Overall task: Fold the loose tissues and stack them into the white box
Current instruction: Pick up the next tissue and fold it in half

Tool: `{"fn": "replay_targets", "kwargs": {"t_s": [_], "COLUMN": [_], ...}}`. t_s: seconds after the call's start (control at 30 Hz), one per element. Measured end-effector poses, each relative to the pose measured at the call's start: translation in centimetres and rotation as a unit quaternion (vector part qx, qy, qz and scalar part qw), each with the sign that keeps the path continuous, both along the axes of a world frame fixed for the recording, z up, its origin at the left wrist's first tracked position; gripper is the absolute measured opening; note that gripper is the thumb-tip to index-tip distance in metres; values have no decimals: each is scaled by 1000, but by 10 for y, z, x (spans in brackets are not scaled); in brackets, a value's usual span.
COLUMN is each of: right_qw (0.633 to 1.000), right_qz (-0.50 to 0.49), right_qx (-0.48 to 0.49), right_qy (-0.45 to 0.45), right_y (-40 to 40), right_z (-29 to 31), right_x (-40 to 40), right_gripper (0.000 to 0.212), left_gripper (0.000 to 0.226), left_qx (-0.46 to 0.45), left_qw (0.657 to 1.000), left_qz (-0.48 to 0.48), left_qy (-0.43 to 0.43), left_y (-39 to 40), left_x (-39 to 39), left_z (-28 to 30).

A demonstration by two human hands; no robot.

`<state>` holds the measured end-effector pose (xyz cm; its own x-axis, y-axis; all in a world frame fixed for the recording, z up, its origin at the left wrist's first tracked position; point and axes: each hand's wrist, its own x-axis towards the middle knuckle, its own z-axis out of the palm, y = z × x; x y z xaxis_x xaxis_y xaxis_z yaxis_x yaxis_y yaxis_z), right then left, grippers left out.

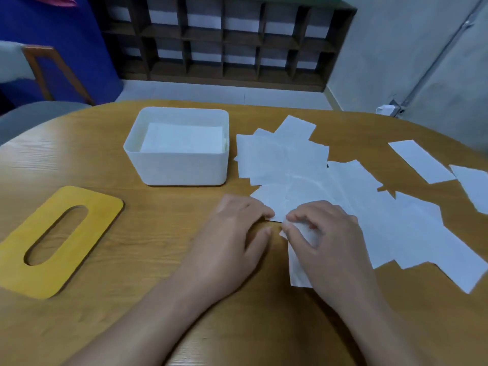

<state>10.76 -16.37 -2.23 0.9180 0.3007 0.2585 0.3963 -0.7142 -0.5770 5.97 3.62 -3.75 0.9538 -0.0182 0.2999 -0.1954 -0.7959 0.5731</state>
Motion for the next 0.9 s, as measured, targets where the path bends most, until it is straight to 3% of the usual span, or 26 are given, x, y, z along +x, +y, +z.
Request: {"fn": "replay_targets", "kwargs": {"t_s": [0.2, 0.37, 0.47, 0.73, 0.8, 0.9], "right_qw": [999, 998, 996, 993, 990, 988], "right_qz": [-16, -4, 14, 50, 77, 102], "right_qx": [-29, -66, -91, -98, -109, -101], "right_qy": [-4, 1, 7, 29, 40, 55], "right_y": [-24, -27, -28, -39, -40, -44], "right_z": [6, -1, -2, 0, 2, 9], "right_x": [12, 14, 13, 11, 8, 6], "right_gripper": [10, 27, 43, 57, 55, 34], "left_gripper": [34, 35, 29, 6, 7, 9], "left_qx": [39, 69, 82, 102, 98, 95], "left_qw": [998, 997, 996, 994, 994, 995], "left_qz": [-38, -31, -22, 29, 35, 30], "left_qy": [10, 17, 16, -16, -16, -26], "left_y": [-14, -19, -15, -6, -7, -7], "left_x": [0, -1, -3, -12, -13, -14], "left_z": [6, 3, 1, 2, 2, 1]}}
